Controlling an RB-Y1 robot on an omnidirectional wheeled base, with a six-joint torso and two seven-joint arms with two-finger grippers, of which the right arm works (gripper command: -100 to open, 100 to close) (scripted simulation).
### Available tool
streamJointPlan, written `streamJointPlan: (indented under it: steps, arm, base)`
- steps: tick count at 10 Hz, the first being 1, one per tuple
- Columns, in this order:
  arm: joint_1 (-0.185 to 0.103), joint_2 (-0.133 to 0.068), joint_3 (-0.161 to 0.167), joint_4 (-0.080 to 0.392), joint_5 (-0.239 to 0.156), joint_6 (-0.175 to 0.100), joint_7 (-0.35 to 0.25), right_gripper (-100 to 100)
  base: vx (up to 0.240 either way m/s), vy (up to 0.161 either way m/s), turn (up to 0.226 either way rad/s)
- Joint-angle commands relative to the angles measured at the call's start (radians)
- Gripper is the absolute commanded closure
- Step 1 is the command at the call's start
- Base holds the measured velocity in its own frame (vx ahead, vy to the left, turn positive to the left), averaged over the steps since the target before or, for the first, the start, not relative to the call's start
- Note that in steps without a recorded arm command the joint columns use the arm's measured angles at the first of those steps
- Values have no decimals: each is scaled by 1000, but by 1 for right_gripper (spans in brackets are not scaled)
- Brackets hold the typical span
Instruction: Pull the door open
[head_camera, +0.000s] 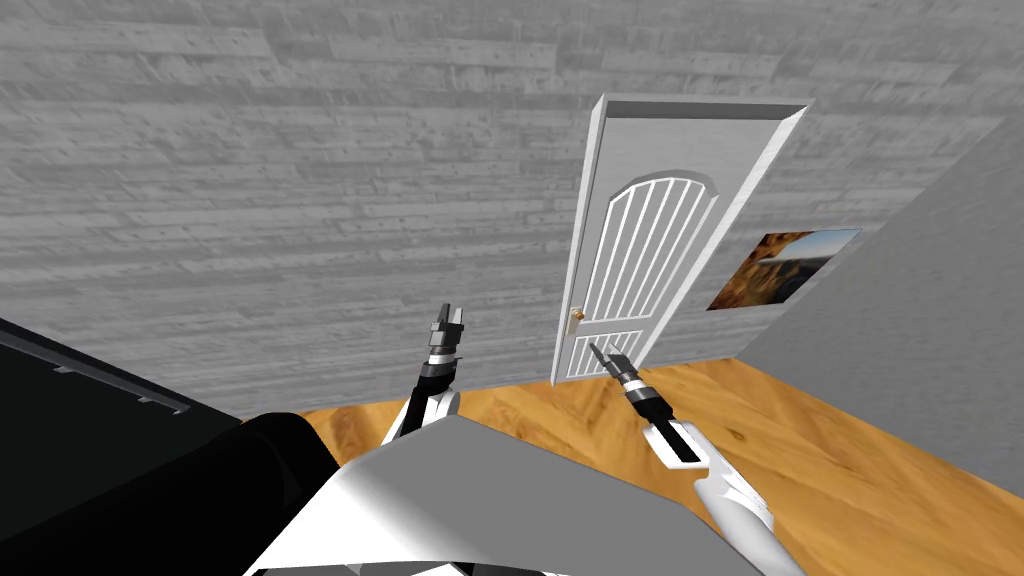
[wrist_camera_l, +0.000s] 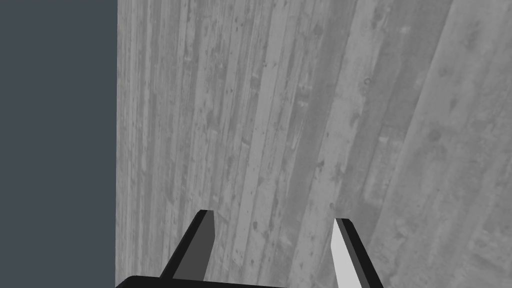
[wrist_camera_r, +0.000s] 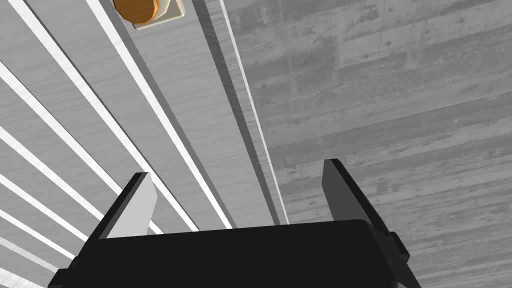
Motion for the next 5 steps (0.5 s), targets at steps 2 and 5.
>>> streamJointPlan:
  steps: [2, 5]
  arm:
    - [-27, -12, -5, 61, 21, -12, 26, -100]
    - [-61, -30, -11, 135, 49, -23, 57, -100]
  base:
    - [94, -23, 14]
    - [90, -21, 12]
